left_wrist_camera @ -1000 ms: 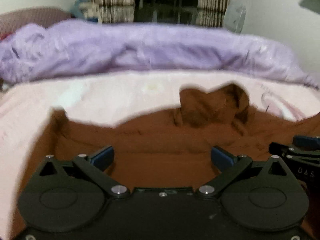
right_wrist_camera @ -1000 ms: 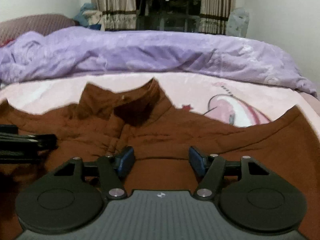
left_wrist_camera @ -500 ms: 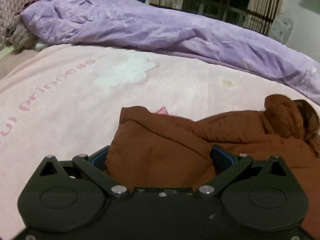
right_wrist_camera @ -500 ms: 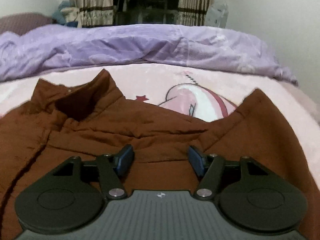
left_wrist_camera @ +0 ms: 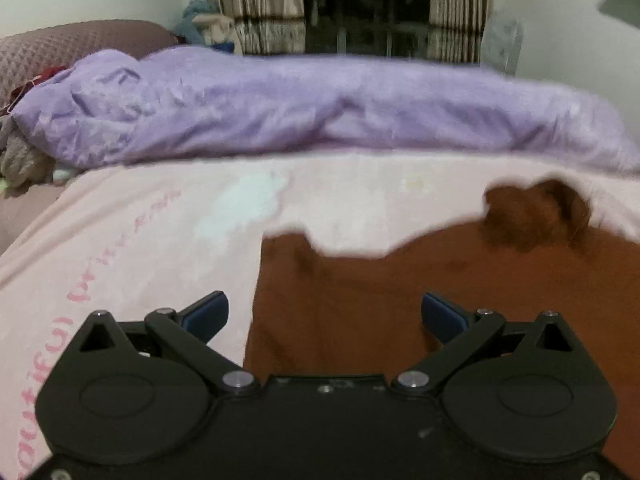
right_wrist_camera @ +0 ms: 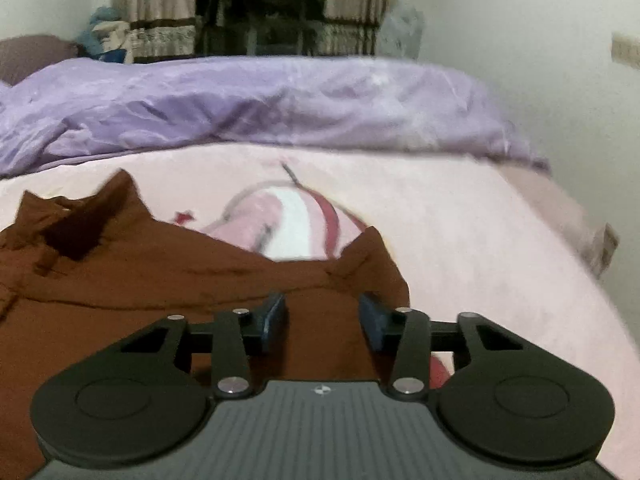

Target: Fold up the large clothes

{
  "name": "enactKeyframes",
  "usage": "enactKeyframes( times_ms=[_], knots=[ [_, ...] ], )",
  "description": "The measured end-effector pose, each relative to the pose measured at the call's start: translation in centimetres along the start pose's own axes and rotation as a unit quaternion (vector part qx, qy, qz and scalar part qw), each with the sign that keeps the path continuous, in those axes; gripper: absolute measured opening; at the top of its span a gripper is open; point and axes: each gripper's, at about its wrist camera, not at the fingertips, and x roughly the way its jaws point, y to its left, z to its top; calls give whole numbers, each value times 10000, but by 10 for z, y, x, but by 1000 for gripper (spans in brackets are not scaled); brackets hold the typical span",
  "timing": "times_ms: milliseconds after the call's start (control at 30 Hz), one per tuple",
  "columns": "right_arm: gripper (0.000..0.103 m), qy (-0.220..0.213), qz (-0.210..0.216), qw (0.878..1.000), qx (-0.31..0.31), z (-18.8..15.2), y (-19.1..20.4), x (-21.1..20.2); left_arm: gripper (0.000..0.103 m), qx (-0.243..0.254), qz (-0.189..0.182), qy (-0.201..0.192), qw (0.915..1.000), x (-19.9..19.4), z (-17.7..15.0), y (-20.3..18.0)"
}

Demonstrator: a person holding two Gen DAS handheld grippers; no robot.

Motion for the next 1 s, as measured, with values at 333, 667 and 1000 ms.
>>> enactKeyframes(
  times_ms=[333,667,1000],
  knots=[
    [69,-153,134,9989,410,-11,-12,4,103,-996,-576,233,9931,24,-18,28],
    [85,10,-46,9983,587,-38,-51,-93,103,-34,-317,-265,9991,-51,0,0],
    [89,849,1155,9734,1785,-86,-94,-90,103,189,-481,-79,9986,-75,-19,-14]
  ],
)
